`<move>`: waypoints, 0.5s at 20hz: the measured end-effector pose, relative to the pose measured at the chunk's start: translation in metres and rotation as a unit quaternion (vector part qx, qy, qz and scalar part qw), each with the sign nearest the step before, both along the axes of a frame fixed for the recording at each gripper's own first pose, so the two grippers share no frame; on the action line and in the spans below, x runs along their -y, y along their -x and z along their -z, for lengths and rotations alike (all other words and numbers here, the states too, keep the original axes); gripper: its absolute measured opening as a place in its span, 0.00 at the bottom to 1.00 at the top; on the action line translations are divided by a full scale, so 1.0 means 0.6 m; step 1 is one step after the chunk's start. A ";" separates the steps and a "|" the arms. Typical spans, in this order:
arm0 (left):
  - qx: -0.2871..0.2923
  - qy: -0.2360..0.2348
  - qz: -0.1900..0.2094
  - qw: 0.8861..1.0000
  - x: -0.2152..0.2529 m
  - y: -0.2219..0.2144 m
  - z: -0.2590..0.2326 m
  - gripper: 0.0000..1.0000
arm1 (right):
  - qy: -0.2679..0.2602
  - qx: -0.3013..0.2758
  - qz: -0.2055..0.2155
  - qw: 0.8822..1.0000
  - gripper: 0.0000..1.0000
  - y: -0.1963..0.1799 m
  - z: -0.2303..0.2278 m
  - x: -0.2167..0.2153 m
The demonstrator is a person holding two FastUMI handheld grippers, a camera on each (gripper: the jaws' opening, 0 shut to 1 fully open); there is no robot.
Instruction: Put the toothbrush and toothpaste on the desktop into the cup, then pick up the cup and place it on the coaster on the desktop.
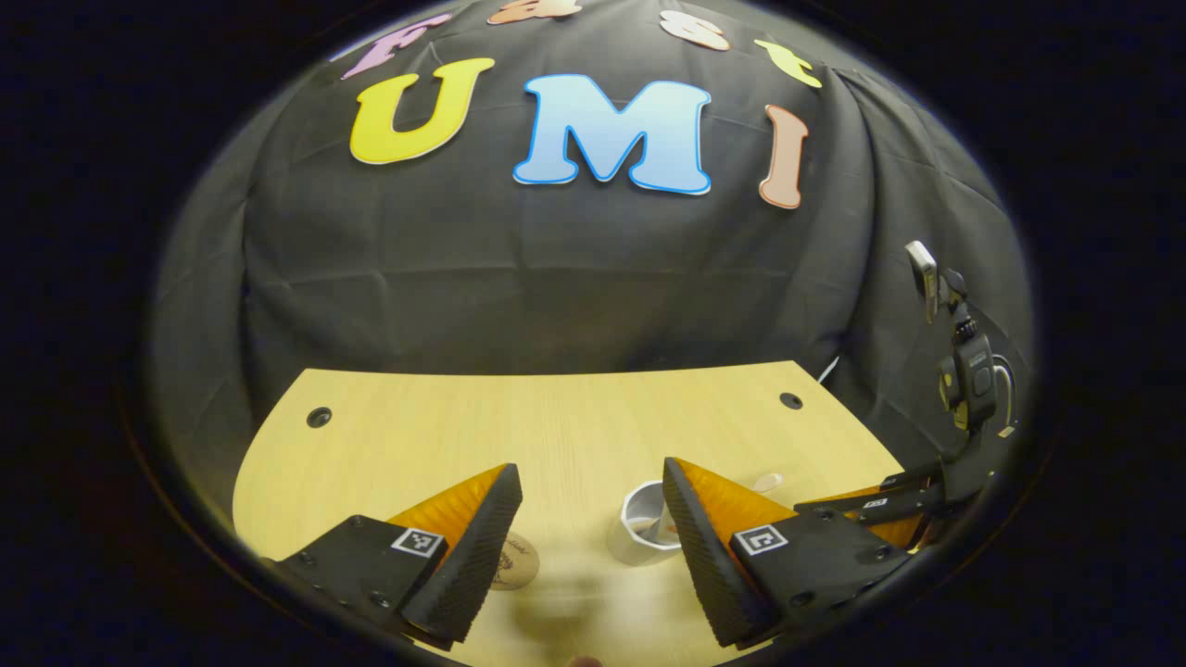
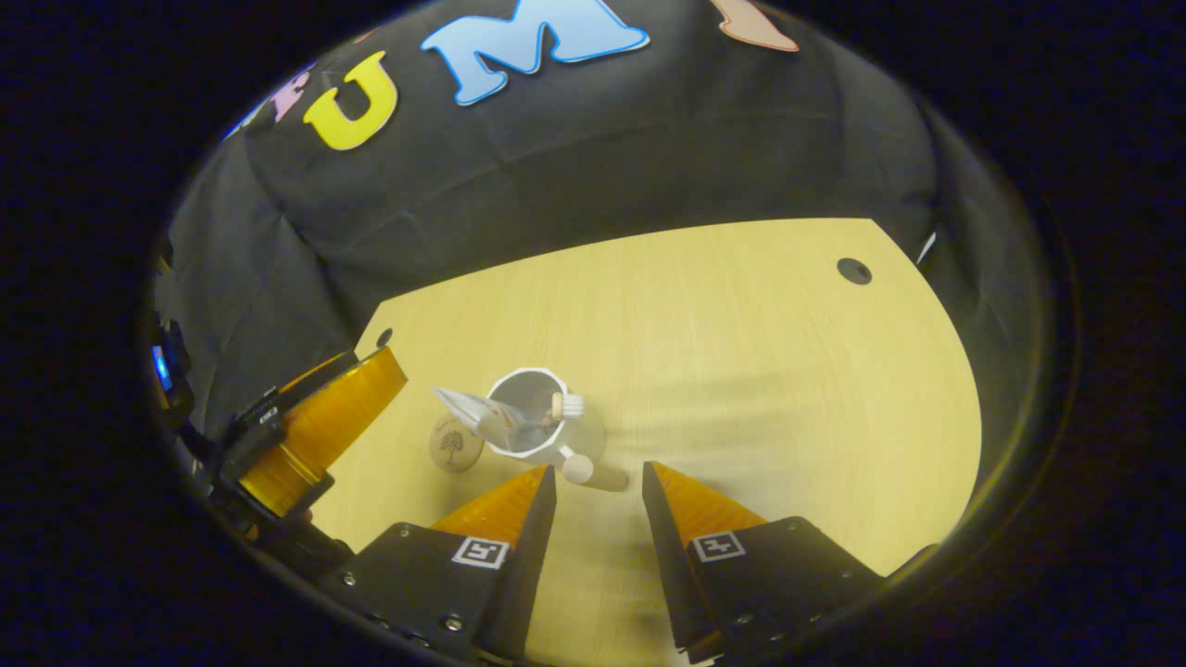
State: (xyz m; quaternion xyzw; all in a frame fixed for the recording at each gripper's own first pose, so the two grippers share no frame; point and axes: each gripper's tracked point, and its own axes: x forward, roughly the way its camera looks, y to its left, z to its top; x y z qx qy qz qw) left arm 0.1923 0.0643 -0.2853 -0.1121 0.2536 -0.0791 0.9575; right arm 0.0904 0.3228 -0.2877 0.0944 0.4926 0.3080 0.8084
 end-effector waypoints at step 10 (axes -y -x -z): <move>-0.040 0.004 -0.059 0.997 -0.099 0.072 0.040 1.00 | 0.075 0.034 -0.124 0.989 0.59 -0.005 0.043 -0.032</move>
